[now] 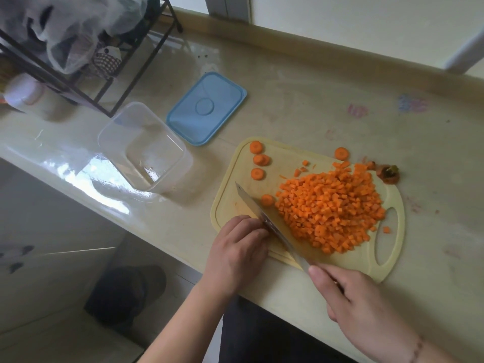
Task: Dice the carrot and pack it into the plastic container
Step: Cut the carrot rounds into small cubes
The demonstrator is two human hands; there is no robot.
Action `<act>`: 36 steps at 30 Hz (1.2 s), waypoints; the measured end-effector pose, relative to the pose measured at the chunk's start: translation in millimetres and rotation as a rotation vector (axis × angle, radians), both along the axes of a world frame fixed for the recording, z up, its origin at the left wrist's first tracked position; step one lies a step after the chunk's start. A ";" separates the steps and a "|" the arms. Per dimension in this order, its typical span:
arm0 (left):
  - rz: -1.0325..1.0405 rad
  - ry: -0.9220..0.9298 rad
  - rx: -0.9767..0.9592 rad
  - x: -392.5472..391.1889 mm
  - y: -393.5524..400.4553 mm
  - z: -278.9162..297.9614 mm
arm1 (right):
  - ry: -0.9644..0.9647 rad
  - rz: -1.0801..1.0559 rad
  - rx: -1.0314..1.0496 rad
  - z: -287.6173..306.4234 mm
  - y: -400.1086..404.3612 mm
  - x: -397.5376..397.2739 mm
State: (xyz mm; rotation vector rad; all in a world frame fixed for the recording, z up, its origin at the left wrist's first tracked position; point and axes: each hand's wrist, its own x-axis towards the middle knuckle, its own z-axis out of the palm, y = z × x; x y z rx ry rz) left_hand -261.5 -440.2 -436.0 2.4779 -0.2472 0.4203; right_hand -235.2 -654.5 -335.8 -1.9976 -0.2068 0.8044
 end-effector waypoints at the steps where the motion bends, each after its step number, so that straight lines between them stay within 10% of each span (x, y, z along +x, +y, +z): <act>1: -0.002 -0.004 0.005 -0.6 1.1 0.3 | 0.011 -0.007 0.015 1.1 -2.0 0.4; 36: -0.021 -0.055 0.039 -4.3 5.8 8.9 | 0.016 0.059 -0.041 6.3 7.8 -6.1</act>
